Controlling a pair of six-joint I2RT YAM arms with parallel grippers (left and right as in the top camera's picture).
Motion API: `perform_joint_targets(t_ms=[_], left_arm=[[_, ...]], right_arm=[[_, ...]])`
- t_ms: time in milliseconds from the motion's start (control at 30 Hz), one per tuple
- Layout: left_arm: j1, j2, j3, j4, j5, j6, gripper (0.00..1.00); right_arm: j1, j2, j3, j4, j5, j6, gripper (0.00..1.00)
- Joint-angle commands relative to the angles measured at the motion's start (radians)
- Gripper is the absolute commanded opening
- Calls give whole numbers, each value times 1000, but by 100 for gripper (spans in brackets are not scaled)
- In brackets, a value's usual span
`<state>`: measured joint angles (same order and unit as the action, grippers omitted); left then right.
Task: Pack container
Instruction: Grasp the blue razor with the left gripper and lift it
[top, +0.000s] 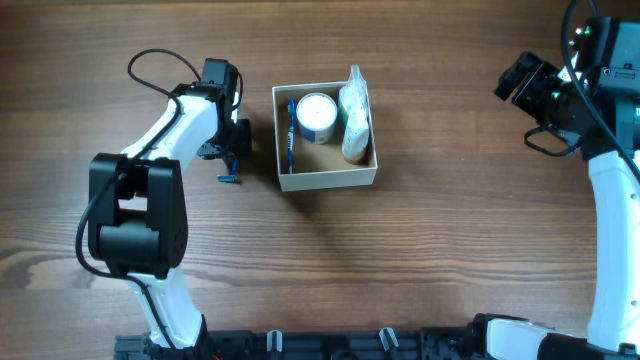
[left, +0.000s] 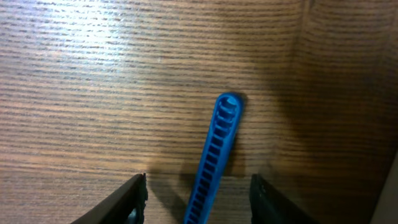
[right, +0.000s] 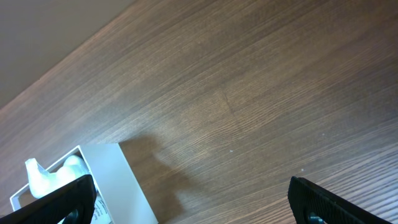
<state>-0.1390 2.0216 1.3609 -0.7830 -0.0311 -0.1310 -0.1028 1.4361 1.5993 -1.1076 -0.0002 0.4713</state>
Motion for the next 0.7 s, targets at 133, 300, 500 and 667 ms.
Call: perform_joint_targets(t_ms=[133,300,500,667], left_arm=[[-1,29,-8,-3,43,28,36],[-1,31,-24,-20,42,50,20],[-1,-3,-5,-86,-17,50,6],[-19,-143,119,-255,-25,40,4]], right_arm=[[-1,2,10,0,-9,2,100],[-1,2,10,0,-9,2,100],[-1,2,10,0,-9,2,100],[-1,2,10,0,-9,2,100]])
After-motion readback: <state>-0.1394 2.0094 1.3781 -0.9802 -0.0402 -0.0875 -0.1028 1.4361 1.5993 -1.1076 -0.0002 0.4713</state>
